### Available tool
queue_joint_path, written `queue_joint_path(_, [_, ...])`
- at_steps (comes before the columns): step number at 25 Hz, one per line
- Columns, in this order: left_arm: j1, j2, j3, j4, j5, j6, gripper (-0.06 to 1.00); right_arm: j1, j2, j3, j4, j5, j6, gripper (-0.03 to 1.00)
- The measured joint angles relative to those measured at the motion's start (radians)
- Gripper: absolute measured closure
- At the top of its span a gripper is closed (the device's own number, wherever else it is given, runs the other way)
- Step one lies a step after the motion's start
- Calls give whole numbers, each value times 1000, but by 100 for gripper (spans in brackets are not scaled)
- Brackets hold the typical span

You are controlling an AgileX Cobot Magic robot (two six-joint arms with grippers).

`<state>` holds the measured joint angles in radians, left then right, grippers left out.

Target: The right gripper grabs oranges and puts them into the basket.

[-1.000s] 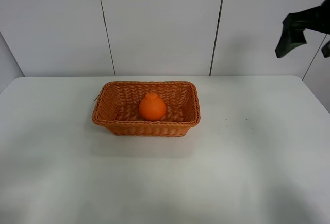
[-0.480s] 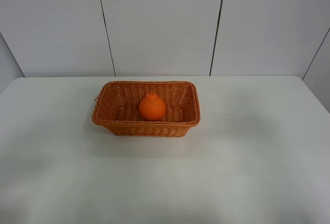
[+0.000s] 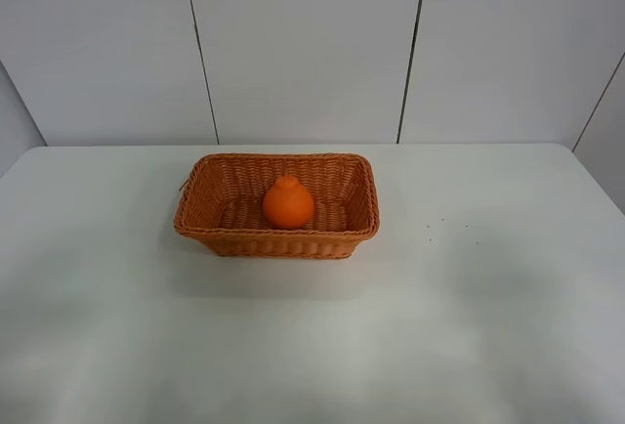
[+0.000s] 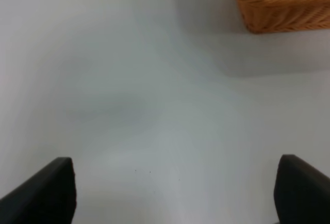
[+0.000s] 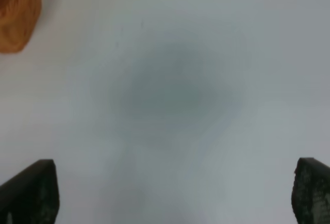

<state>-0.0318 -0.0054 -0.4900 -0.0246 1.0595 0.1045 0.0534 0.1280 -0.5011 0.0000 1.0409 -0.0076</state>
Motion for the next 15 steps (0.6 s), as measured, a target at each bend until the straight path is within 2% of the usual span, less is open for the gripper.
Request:
queue_joint_path(7, [0, 0, 0, 0, 0, 0, 6, 0, -127, 2, -11, -3, 8, 28])
queue_joint_path(15, [0, 0, 0, 0, 0, 0, 6, 0, -134, 3, -19, -4, 15, 28])
